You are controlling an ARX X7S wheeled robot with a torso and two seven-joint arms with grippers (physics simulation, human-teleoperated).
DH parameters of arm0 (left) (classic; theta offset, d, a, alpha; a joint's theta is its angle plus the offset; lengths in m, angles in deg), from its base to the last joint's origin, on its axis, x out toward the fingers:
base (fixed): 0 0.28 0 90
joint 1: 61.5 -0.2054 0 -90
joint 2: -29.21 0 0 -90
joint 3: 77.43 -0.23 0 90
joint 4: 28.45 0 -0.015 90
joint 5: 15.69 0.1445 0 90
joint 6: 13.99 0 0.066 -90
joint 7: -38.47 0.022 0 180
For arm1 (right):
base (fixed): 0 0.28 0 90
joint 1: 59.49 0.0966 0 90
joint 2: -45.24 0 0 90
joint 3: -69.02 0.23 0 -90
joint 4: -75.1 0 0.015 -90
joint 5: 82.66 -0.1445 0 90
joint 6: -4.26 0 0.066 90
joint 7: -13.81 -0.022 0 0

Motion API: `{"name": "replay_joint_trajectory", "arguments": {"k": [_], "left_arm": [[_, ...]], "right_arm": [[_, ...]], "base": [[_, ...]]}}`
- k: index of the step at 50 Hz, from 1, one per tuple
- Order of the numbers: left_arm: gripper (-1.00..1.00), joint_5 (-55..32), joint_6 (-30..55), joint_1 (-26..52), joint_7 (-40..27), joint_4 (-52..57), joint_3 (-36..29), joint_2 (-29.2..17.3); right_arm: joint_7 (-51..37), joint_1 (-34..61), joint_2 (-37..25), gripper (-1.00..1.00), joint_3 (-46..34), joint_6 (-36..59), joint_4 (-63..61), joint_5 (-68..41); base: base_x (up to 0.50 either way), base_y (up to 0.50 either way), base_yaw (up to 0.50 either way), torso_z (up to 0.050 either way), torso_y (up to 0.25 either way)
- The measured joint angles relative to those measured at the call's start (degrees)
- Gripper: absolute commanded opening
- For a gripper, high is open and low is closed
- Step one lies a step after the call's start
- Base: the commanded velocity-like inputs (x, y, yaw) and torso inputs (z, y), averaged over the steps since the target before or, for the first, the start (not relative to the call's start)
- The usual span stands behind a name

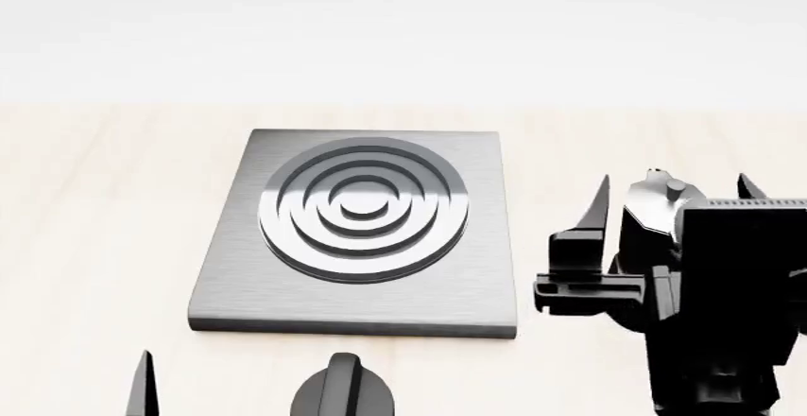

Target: Put both moka pots on the stove.

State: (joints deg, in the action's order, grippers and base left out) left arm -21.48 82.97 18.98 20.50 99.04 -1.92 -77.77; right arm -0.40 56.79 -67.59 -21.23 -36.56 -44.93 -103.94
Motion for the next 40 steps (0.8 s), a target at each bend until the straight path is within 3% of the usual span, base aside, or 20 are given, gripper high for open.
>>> {"name": "replay_joint_trajectory", "arguments": {"k": [14,40], "left_arm": [[1.0,-0.3,-0.4,0.3,-0.4,-0.8,-0.4,-0.3],[1.0,-0.6,-0.8,0.3,-1.2,-1.1,-1.0,-1.0]], "right_arm": [[5.1,6.1,-3.0,1.0,-2.0,4.2,11.0,-1.8],[10.1,10.9,-5.1,1.0,-4.6,3.1,25.2,-1.4]], "base": [[0.0,0.0,0.0,0.0,0.0],[0.0,0.0,0.0,0.0,0.0]]}}
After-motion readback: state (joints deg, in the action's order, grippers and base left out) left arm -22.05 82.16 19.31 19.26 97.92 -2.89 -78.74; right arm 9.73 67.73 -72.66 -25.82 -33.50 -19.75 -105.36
